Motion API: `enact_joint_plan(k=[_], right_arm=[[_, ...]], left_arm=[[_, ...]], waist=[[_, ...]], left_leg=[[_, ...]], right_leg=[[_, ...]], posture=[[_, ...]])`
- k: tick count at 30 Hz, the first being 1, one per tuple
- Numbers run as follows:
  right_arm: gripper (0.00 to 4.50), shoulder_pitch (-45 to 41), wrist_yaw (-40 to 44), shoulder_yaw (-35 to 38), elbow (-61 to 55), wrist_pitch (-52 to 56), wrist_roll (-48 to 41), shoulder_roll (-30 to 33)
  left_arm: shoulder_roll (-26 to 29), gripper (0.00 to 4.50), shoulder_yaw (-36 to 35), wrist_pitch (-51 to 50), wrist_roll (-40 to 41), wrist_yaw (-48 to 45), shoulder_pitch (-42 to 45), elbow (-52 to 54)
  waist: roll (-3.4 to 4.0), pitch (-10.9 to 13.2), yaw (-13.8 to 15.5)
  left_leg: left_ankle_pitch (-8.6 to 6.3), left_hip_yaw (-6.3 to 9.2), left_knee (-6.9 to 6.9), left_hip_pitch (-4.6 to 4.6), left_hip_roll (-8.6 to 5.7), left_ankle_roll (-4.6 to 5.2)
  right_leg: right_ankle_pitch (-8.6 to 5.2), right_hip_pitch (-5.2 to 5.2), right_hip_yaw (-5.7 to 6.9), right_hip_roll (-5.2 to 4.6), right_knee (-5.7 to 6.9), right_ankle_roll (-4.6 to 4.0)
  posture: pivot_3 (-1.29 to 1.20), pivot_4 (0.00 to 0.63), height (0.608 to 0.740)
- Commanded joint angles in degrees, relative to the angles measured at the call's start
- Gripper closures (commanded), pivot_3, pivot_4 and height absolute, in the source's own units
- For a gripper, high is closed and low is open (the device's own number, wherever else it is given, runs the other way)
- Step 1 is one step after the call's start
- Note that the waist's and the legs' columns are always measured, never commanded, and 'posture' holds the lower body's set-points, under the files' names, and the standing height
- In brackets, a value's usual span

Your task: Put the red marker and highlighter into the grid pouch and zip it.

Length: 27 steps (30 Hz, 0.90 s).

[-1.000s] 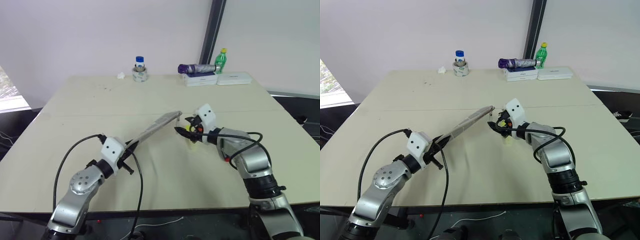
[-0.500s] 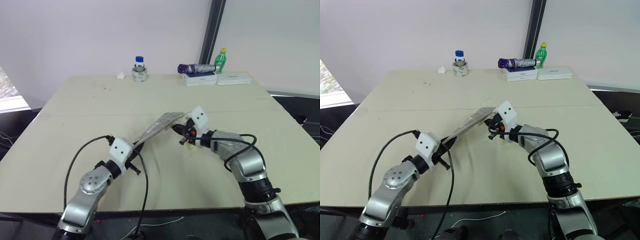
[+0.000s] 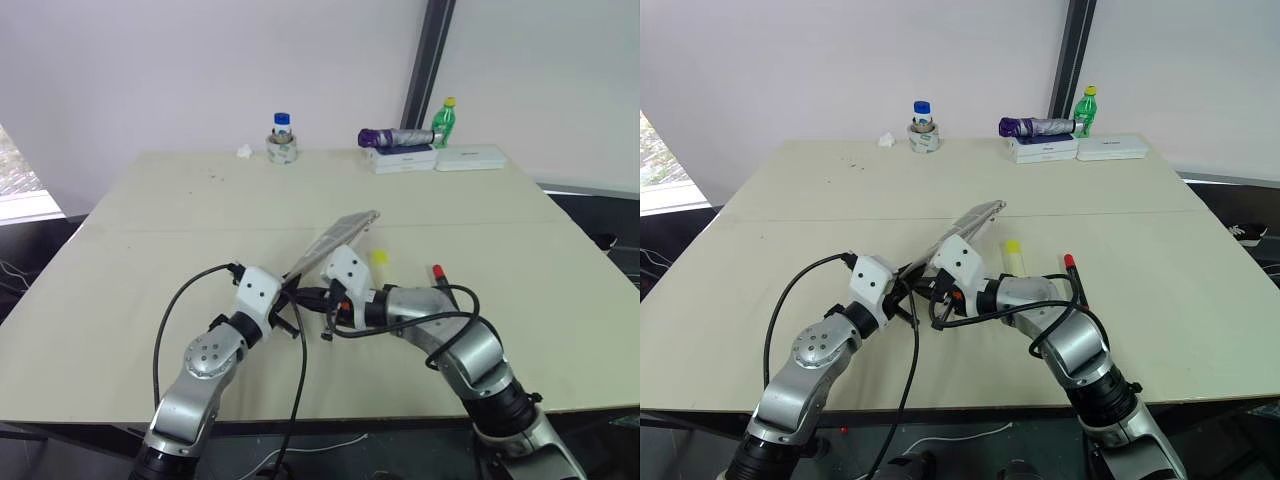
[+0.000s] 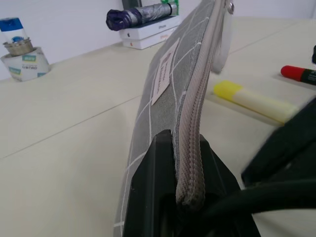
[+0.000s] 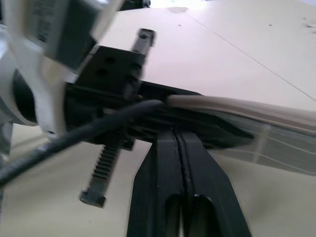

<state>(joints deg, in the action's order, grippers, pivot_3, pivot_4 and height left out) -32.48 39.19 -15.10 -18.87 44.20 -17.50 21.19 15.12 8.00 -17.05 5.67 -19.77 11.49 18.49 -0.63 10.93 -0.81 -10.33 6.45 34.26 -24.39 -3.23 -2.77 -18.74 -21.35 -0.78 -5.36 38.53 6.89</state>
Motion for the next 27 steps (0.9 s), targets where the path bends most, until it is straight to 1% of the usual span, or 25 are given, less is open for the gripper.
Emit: enact_joint_plan(k=[1,3,4,8,12,16,23,24,26,27], right_arm=[[2.55,-0.4,-0.3,4.2,-0.3,-0.9,0.8,4.0],[1.45,-0.3,-1.3,6.0,1.3,-2.0,2.3,6.4],[1.0,-0.4,-1.8,7.0,2.4,-2.7,2.8,7.5],[1.0,-1.6,-3.5,10.5,7.0,-5.2,4.4,10.0],[1.0,-2.9,-4.3,12.5,10.8,-7.4,5.4,10.6],[1.0,-4.7,-6.1,14.2,14.7,-8.3,4.7,8.2],[1.0,-7.5,-7.5,14.0,21.3,-12.0,5.8,4.4],[1.23,-7.9,-7.6,14.2,22.4,-12.3,5.6,3.9],[1.87,-8.5,-7.6,14.5,23.6,-12.8,5.3,3.2],[2.39,-8.7,-7.4,14.5,24.0,-13.0,5.1,3.0]], left_arm=[[0.2,4.5,-1.2,0.7,0.2,-0.1,0.4,1.3],[0.3,4.5,-1.5,0.8,0.3,-0.3,0.3,1.4],[0.3,4.5,-1.6,0.9,0.4,-0.4,0.2,1.5],[0.5,4.5,-2.0,1.2,0.8,-1.0,-0.1,1.8],[0.4,4.5,-2.0,1.3,0.9,-1.5,-0.3,1.9],[0.3,4.5,-1.9,1.5,0.9,-1.8,-0.4,1.8],[0.1,4.5,-1.7,1.7,0.9,-1.9,-0.7,2.0],[0.0,4.5,-1.7,1.8,0.9,-1.9,-0.8,2.1],[0.0,4.5,-1.7,1.8,0.9,-1.9,-0.8,2.1],[-0.1,4.5,-1.8,1.8,0.8,-1.9,-0.8,2.0]], waist=[[0.0,0.0,0.1],[0.0,0.0,0.1],[0.0,0.0,0.1],[0.0,0.0,-0.1],[0.0,0.0,-0.1],[0.0,0.0,-0.1],[0.0,0.0,-0.1],[0.0,0.0,-0.1],[0.0,0.0,-0.1],[0.0,0.0,-0.1]], left_leg=[[0.0,0.0,0.0,0.0,0.0,0.0],[0.0,-0.01,0.0,0.0,-0.01,0.0],[0.0,-0.01,0.0,0.0,-0.01,0.0],[0.0,-0.04,-0.02,0.0,-0.01,0.0],[0.0,-0.06,-0.04,0.0,-0.01,0.0],[0.0,-0.05,-0.03,0.0,0.0,0.0],[0.0,-0.05,-0.03,0.0,0.0,0.0],[0.0,-0.05,-0.03,0.0,0.0,0.0],[0.0,-0.05,-0.03,0.0,0.0,0.0],[0.0,-0.05,-0.03,0.0,0.0,0.0]], right_leg=[[0.0,0.0,0.0,0.0,-0.01,0.0],[0.0,0.01,0.0,-0.01,-0.02,0.0],[0.0,0.01,0.0,-0.01,-0.02,0.0],[0.0,-0.01,-0.01,0.0,-0.02,0.0],[0.0,-0.01,-0.01,0.01,-0.02,0.0],[0.0,0.01,-0.01,0.0,-0.03,0.0],[0.0,0.0,-0.01,0.0,-0.03,0.0],[0.0,0.0,-0.01,0.0,-0.03,0.0],[0.0,0.0,-0.01,0.01,-0.03,-0.01],[0.0,0.0,-0.01,0.01,-0.03,0.0]], posture=[[0.0,0.15,0.74],[0.0,0.15,0.74],[0.0,0.15,0.74],[0.0,0.15,0.74],[0.0,0.15,0.74],[0.0,0.15,0.74],[0.0,0.15,0.74],[0.0,0.15,0.74],[0.0,0.15,0.74],[0.0,0.15,0.74]])
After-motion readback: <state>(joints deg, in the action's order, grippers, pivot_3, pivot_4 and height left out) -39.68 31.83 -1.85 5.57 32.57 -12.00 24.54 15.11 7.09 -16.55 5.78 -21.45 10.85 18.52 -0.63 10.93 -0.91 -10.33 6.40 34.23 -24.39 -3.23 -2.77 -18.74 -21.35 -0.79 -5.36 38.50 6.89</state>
